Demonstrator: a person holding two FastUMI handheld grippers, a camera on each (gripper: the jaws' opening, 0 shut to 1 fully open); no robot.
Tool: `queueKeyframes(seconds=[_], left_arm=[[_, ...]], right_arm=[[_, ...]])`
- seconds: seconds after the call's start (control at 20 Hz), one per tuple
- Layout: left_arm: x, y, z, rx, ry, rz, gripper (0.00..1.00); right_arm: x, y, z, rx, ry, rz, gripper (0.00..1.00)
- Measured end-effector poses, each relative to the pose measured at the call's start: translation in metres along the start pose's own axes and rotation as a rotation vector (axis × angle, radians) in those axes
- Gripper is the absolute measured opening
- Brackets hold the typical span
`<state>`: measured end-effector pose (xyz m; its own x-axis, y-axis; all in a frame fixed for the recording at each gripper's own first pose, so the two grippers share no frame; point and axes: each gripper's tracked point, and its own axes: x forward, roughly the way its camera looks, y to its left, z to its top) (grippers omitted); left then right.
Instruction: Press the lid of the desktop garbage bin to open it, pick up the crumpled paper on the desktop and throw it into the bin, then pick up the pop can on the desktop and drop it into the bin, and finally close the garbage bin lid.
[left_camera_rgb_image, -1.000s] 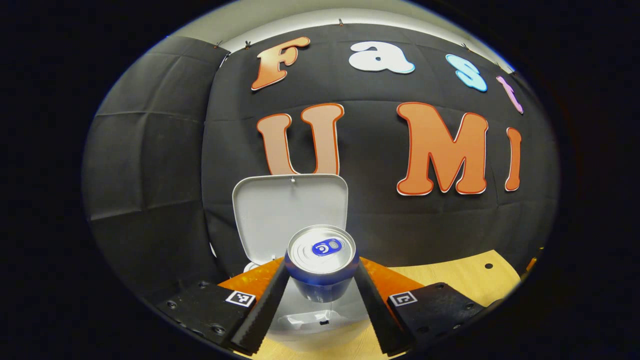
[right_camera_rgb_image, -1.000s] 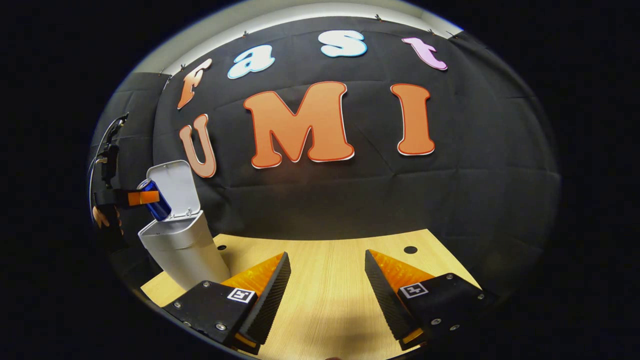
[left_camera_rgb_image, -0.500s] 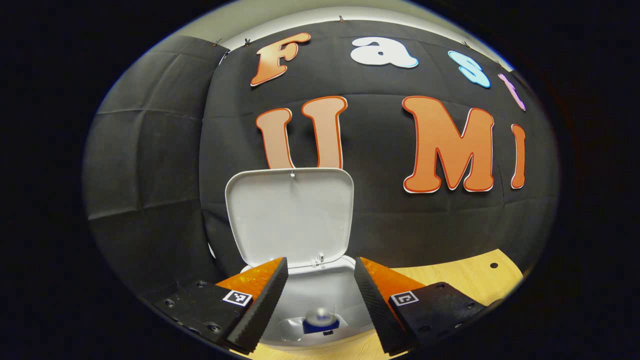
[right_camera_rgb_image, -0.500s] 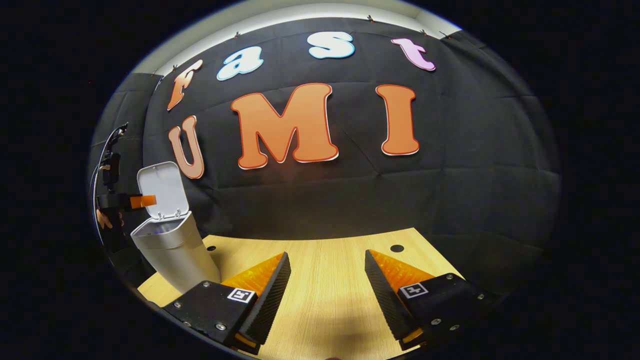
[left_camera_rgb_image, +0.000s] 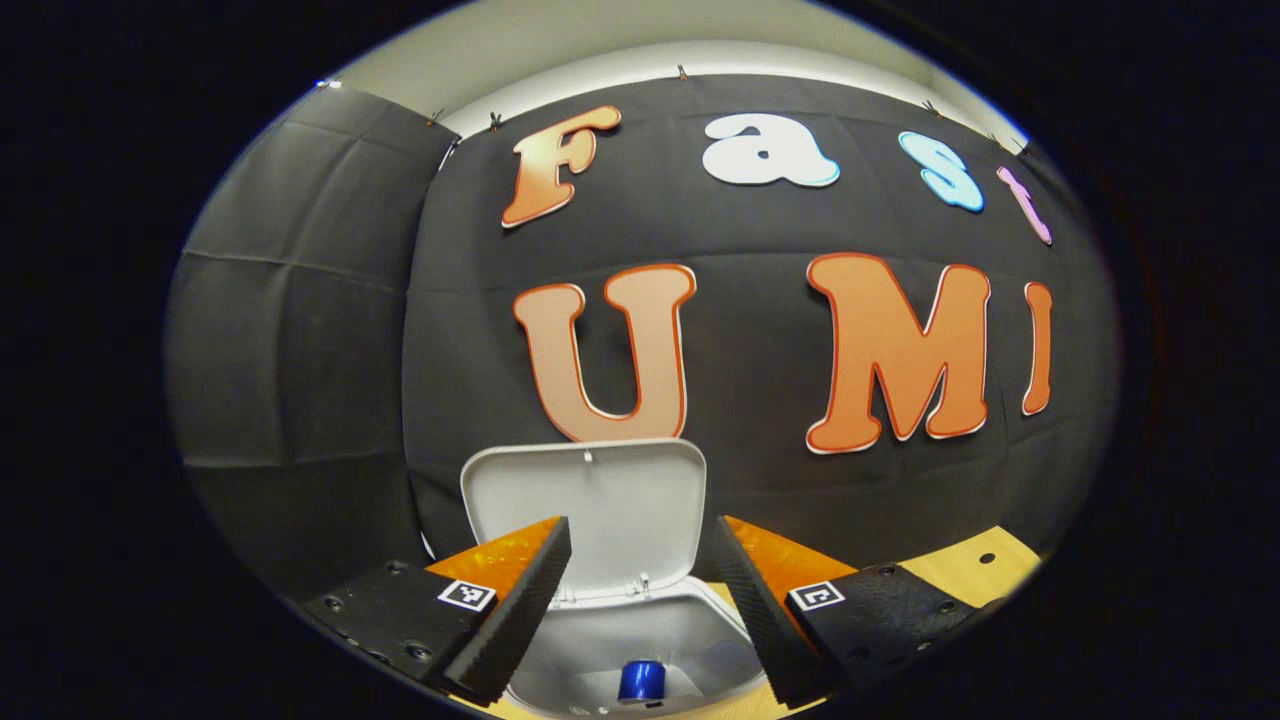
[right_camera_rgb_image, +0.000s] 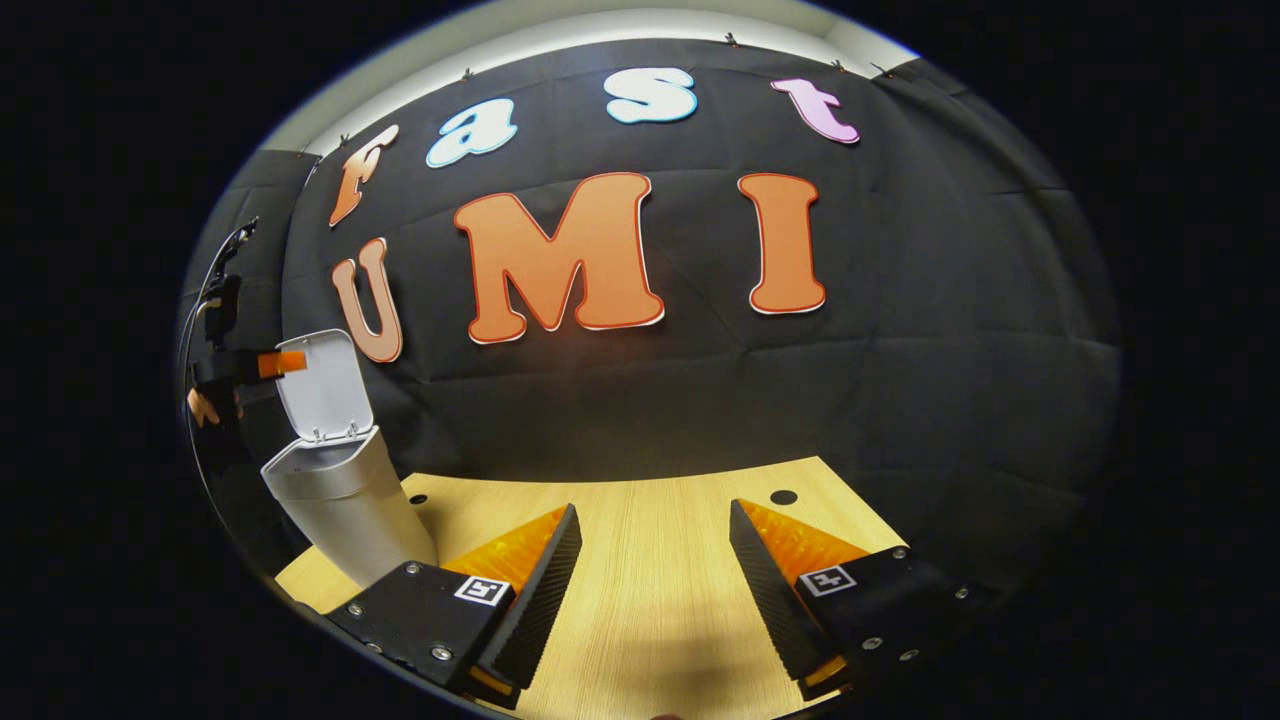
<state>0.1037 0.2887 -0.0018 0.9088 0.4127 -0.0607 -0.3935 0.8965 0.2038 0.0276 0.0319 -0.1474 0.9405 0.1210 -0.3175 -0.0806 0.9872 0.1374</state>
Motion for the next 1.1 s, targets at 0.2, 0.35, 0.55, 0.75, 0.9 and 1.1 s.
queueKeyframes(seconds=[0.2,0.35,0.55,0.75,0.9,1.1], left_arm=[[0.012,0.018,0.035,-0.053,-0.047,0.045,0.92],[0.023,0.034,0.062,-0.083,-0.083,0.082,0.90],[0.044,0.042,0.087,-0.079,-0.099,0.086,0.90],[0.074,0.051,0.091,-0.068,-0.072,0.101,0.90],[0.094,0.056,0.076,-0.087,-0.014,0.101,0.90],[0.113,0.063,0.046,-0.116,0.073,0.115,0.91]], right_arm=[[-0.003,-0.004,0.001,0.003,-0.006,-0.006,0.89],[-0.006,-0.007,0.002,0.000,-0.005,-0.010,0.89],[-0.009,-0.012,0.001,0.009,0.001,-0.020,0.89],[-0.011,-0.013,-0.002,-0.001,0.004,-0.024,0.89],[-0.012,-0.017,0.000,-0.003,0.002,-0.027,0.89],[-0.013,-0.026,-0.001,0.004,0.005,-0.048,0.89]])
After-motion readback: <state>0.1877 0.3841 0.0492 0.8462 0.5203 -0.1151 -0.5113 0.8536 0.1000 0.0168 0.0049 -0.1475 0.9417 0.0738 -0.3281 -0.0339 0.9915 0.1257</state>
